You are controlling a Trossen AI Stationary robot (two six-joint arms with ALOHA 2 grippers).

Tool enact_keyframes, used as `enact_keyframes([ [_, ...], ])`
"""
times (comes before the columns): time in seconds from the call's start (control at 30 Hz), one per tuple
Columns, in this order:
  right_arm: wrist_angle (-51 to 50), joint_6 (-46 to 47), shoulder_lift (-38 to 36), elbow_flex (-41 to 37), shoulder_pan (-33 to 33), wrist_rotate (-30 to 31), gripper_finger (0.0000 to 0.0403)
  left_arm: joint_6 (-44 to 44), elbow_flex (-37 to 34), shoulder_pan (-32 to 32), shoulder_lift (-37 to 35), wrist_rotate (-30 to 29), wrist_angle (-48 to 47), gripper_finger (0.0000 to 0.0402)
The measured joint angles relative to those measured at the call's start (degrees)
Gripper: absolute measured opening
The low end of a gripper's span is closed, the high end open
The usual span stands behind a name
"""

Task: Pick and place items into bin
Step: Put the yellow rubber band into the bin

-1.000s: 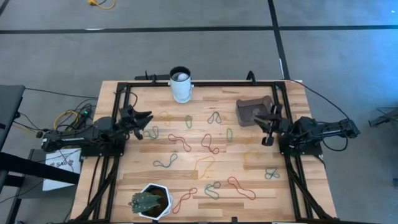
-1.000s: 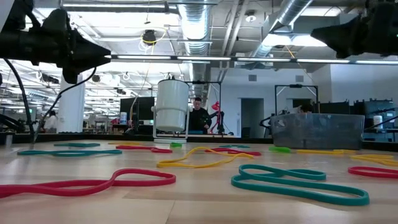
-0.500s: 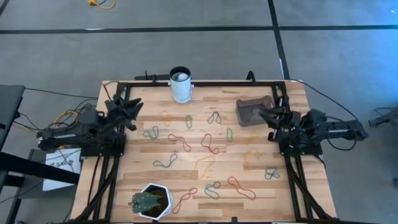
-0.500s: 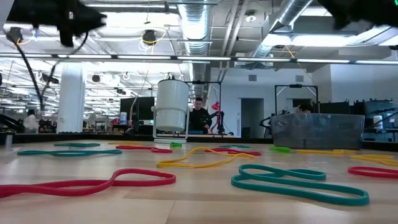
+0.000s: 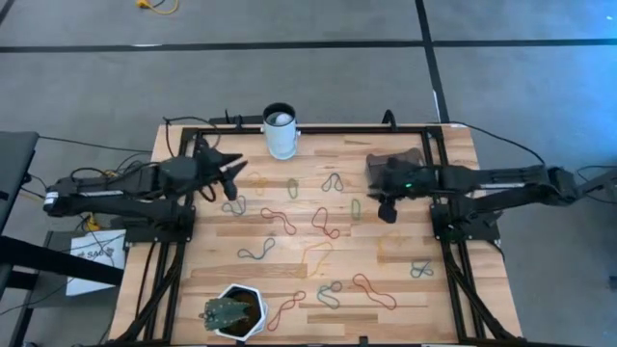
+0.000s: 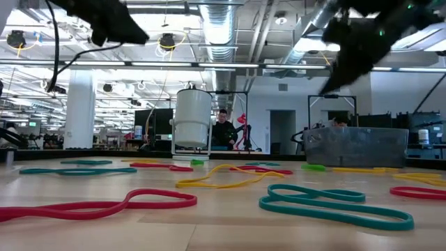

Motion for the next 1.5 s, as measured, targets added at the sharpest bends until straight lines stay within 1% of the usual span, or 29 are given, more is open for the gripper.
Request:
enact_keyframes([
  [0.17, -11.11, 4.95, 7.49, 1.39, 0.01, -3.36, 0.0139, -1.25, 0.0, 0.0, 4.07, -0.25, -2.39, 0.0114],
  [0.23, -11.48, 5.68, 9.72, 1.42, 0.15, -5.56, 0.0149, -2.55, 0.0, -0.02, 4.96, -0.25, -2.36, 0.0114],
  [0.37, -10.73, 6.05, 13.73, 1.53, 0.98, -13.59, 0.0163, -3.38, 0.02, -0.03, 5.38, 0.12, -2.38, 0.0114],
  [0.4, -11.22, 6.54, 14.82, 1.53, 1.39, -14.07, 0.0165, -3.41, 0.04, -0.04, 5.36, 0.15, -2.38, 0.0114],
  [0.57, -11.14, 6.88, 21.69, 1.53, 2.9, -13.46, 0.0168, -3.45, 0.07, -0.04, 5.31, 0.64, -2.23, 0.0114],
  [0.6, -11.16, 7.23, 23.3, 1.51, 2.91, -12.6, 0.0168, -3.45, 0.07, -0.04, 5.31, 0.66, -2.3, 0.0114],
  [0.7, -10.37, 8.23, 27.21, 1.74, 2.86, -6.96, 0.0168, -3.83, 0.07, -0.04, 5.33, 1.25, -2.37, 0.0114],
  [0.77, -10.44, 8.17, 29.24, 1.84, 2.63, -4.52, 0.0168, -4.61, 0.07, -0.04, 5.32, 1.3, -2.4, 0.0114],
  [0.9, -11.54, 8.24, 30.7, 1.98, 2.62, -4.6, 0.0163, -5.18, 0.07, -0.04, 5.34, 1.32, -2.45, 0.0114],
  [1.07, -11.93, 8.3, 30.46, 1.84, 3.27, -5.34, 0.0155, -5.2, 0.07, -0.04, 5.34, 1.36, -2.45, 0.0114],
  [1.17, -11.85, 9.52, 30.64, 1.77, 3.57, -5.93, 0.0147, -5.22, 0.07, -0.04, 5.32, 1.38, -2.47, 0.0114],
  [1.27, -11.37, 9.83, 31.55, 1.83, 3.24, -9.26, 0.0128, -5.22, 0.07, -0.04, 5.32, 1.42, -2.46, 0.0114],
  [1.37, -11.08, 10.08, 32.14, 1.93, 3.01, -10.53, 0.0094, -5.37, 0.09, -0.04, 5.34, 1.43, -2.45, 0.0114],
  [1.5, -12.38, 10.38, 31.18, 3.23, 2.73, -11.02, 0.0035, -5.44, 0.09, -0.02, 5.34, 2.54, -2.44, 0.0114],
])
